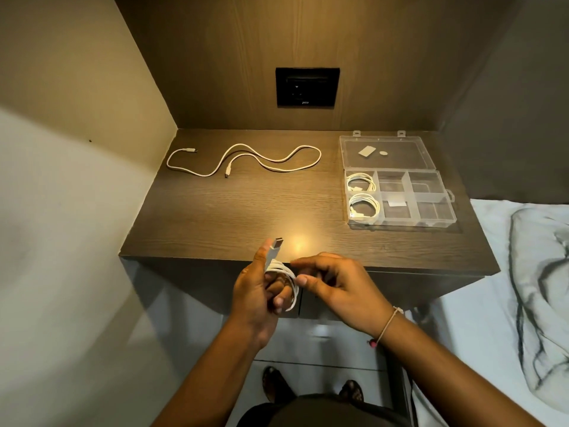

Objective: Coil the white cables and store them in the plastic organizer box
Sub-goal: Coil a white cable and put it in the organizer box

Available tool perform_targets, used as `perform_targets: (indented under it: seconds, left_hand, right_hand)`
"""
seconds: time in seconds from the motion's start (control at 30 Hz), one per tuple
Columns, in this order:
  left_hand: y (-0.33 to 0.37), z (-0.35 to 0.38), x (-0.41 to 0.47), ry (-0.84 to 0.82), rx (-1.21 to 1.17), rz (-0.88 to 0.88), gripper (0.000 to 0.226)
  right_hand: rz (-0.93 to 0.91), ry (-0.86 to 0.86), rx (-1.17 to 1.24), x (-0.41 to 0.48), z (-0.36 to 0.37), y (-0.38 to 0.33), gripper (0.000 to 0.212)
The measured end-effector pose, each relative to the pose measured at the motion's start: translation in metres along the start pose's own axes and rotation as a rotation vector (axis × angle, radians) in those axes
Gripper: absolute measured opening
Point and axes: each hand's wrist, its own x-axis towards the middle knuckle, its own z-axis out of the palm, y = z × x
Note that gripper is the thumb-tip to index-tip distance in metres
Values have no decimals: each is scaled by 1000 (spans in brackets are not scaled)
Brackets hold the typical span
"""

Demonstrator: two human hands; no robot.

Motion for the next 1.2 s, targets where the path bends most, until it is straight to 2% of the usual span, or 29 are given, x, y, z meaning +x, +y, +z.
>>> perform_targets:
  seconds: [0.2,0.3,0.4,0.5,0.53,0.6,0.7,0.77,0.9,1.03,1.07,1.2]
  left_hand:
    - [0,-4,6,-105,-148,-58,71]
    - [2,-5,8,-143,-149,-67,73]
    - [1,-3,9,-24,-101,-46,60]
    - [-3,3,14,264,24,47,40]
    - [-5,3,16,335,86,93,38]
    - [-6,4,20,402,238,223,48]
    - [-5,4,20,417,546,461,70]
    - [-4,4,19,397,702,552,78]
    - [-1,4,18,269,779,637,94]
    - [1,1,19,222,870,688,94]
    - [1,1,19,240,891,685,92]
    - [-2,3,21,291,965,702,68]
  right_hand:
    - [42,-6,115,7,3,-2,18]
    - [51,-52,140,11,4,-4,18]
    - [39,-26,70,14,3,-4,13]
    - [7,-3,12,14,7,-6,8]
    - [-15,7,-25,14,9,-7,9]
    - [-44,33,-97,14,12,-7,10]
    - [13,46,33,14,15,-5,6]
    - [44,43,138,12,18,-6,6]
    - [72,76,209,11,20,-6,6]
    - [79,105,209,8,19,-4,3]
    - [64,134,197,7,19,-4,5]
    - [-64,286,-15,1,20,-6,45]
